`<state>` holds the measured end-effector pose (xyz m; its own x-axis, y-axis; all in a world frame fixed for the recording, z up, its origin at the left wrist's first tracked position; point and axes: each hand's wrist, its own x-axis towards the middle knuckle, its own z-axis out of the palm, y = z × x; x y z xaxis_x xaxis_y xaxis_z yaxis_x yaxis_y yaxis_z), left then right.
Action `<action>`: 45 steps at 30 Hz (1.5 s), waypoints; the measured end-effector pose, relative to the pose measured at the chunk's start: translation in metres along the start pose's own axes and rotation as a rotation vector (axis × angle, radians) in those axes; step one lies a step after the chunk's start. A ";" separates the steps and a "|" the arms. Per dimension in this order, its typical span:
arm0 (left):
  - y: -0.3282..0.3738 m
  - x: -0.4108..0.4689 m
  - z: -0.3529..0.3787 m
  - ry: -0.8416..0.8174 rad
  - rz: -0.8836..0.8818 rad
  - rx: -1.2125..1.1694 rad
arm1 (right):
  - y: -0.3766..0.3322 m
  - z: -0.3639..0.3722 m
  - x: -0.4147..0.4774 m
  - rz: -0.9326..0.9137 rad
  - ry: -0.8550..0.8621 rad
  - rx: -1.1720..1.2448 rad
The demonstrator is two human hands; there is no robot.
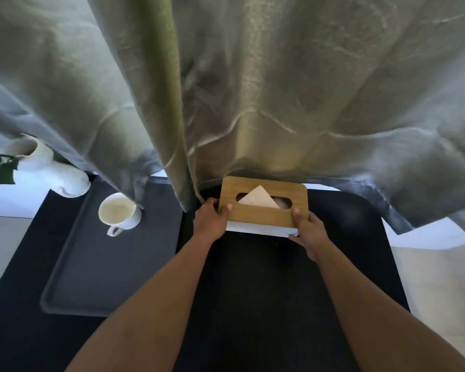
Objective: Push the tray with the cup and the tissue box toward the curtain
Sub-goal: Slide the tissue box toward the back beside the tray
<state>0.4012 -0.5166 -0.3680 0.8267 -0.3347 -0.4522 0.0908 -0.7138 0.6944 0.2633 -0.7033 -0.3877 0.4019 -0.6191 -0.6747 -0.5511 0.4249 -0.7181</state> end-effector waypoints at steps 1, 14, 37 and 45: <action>0.002 0.005 0.000 0.003 -0.007 -0.005 | -0.004 0.003 0.003 -0.003 0.004 -0.007; 0.011 0.028 0.002 0.032 -0.006 -0.037 | -0.022 0.018 0.023 -0.053 0.058 0.031; 0.014 -0.029 -0.005 0.094 0.059 0.002 | -0.021 0.005 -0.034 -0.206 0.222 -0.117; 0.003 -0.029 -0.005 0.076 0.043 0.093 | -0.022 0.002 -0.040 -0.229 0.213 -0.203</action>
<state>0.3805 -0.5061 -0.3496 0.8688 -0.3211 -0.3769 0.0056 -0.7548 0.6559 0.2607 -0.6863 -0.3456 0.3823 -0.8153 -0.4349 -0.6072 0.1331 -0.7833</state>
